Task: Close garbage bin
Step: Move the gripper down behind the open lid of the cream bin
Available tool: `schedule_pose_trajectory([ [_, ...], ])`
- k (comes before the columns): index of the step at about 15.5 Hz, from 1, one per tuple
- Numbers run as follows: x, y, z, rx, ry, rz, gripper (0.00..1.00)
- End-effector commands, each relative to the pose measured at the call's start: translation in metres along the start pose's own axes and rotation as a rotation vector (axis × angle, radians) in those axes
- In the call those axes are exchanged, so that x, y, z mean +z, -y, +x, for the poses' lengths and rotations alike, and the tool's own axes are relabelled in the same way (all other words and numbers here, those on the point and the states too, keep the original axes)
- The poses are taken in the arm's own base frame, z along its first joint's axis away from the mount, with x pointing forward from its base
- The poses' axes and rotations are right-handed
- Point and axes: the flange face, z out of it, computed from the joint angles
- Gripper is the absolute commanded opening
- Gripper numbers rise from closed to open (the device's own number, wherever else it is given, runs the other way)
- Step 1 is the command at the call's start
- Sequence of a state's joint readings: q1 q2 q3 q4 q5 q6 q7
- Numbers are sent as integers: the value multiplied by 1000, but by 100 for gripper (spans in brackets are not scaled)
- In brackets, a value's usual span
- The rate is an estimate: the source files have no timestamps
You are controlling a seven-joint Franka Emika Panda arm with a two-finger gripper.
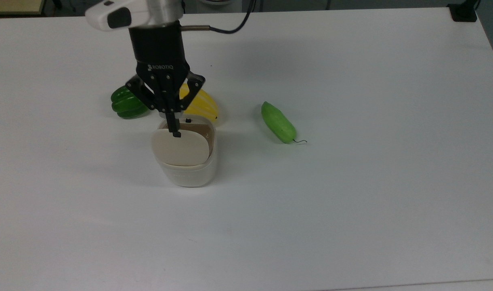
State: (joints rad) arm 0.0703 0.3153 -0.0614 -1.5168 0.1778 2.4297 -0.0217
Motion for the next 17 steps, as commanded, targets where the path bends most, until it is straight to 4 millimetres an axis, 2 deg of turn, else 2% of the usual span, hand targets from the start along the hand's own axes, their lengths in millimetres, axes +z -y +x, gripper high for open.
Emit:
schedule_pose_trajectory([
  [1,16,9,3,12,-12,10,0],
  [4,23,5,2,11,-3,3,0],
  [8,22,-12,0,14,25,-17,0],
  [11,27,-18,-12,1,147,-7,0],
  [17,26,-13,-32,-19,326,13,0],
])
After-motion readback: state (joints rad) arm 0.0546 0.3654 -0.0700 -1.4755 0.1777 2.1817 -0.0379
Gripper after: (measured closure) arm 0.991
